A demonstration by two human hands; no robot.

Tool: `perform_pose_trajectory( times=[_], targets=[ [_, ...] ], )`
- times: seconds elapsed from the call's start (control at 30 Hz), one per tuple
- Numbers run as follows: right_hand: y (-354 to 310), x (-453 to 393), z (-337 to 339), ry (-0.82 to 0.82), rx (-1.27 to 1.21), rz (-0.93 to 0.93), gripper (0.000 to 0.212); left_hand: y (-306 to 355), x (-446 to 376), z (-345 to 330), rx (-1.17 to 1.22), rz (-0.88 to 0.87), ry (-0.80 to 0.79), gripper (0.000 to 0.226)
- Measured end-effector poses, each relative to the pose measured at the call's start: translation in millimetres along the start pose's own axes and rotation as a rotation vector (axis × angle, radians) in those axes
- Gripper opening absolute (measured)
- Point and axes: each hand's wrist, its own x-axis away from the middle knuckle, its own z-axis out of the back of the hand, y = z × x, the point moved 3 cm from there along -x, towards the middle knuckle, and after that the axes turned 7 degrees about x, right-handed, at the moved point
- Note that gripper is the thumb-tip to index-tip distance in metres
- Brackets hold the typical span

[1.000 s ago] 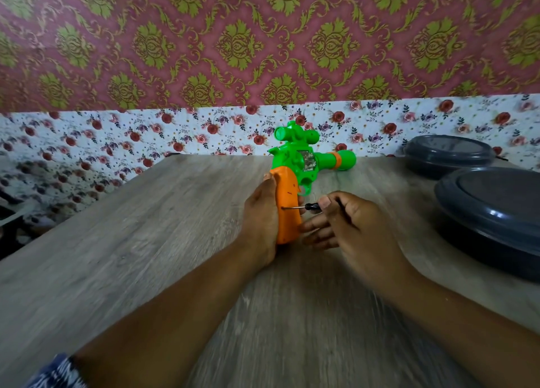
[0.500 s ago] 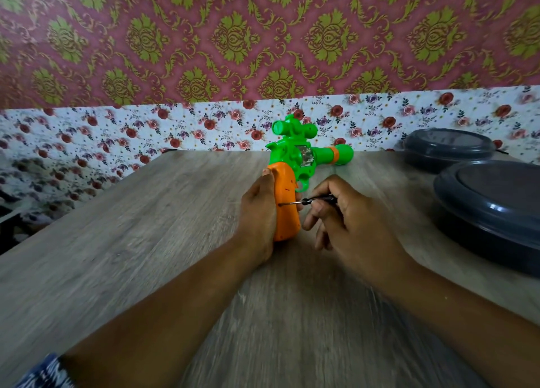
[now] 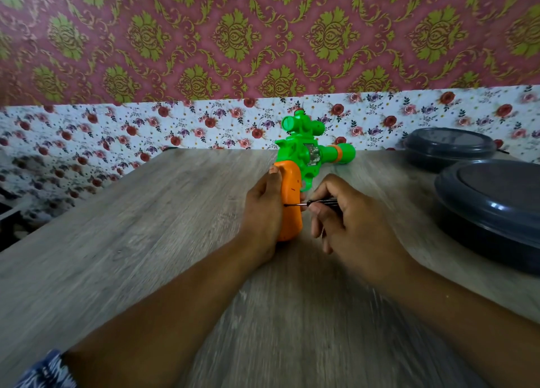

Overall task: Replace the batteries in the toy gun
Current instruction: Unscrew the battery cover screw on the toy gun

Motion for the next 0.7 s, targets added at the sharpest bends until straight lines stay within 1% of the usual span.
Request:
perform_pose_trajectory(
  times=[0.1, 0.13, 0.2, 0.23, 0.3, 0.37, 0.47, 0.57, 0.6, 0.7],
  targets=[
    [3.8, -1.3, -1.1, -0.041, -0.114, -0.074, 0.009, 1.4, 2.3, -1.9, 0.037, -0.007, -0.007, 0.039],
    [5.2, -1.9, -1.3, -0.04, -0.11, -0.098, 0.013, 2.2, 2.8, -2.5, 0.044, -0.011, -0.005, 0.038],
    [6.6, -3.3, -0.7, -0.048, 0.0, -0.136, 0.026, 3.6, 3.4, -2.4, 0.069, -0.006, 0.011, 0.034],
    [6.1, -3.6, -0.5, -0.075, 0.06, -0.148, 0.028, 4.0, 3.7, -2.2, 0.085, 0.001, 0.02, 0.031],
    [5.4, -3.4, -1.0, -0.136, 0.098, -0.164, 0.029, 4.8, 4.4, -2.2, 0.093, 0.009, 0.027, 0.025],
    [3.3, -3.8, 0.8, -0.127, 0.109, -0.15, 0.027, 4.6, 4.6, -2.7, 0.075, 0.0, 0.015, 0.029],
    [-0.2, -4.5, 3.1, -0.074, 0.149, -0.052, 0.021, 4.6, 5.3, -2.5, 0.045, -0.008, 0.015, 0.034],
    [-4.3, -3.5, 5.3, -0.065, 0.203, 0.041, 0.026, 4.9, 5.0, -1.1, 0.032, 0.004, 0.019, 0.037],
    [-5.2, -3.1, 5.6, -0.07, 0.204, 0.055, 0.024, 4.6, 4.5, -0.8, 0.027, 0.004, 0.017, 0.038],
    [-3.7, -2.6, 6.8, -0.073, 0.08, 0.033, 0.012, 4.7, 5.0, -2.3, 0.023, 0.009, 0.015, 0.04]
  ],
)
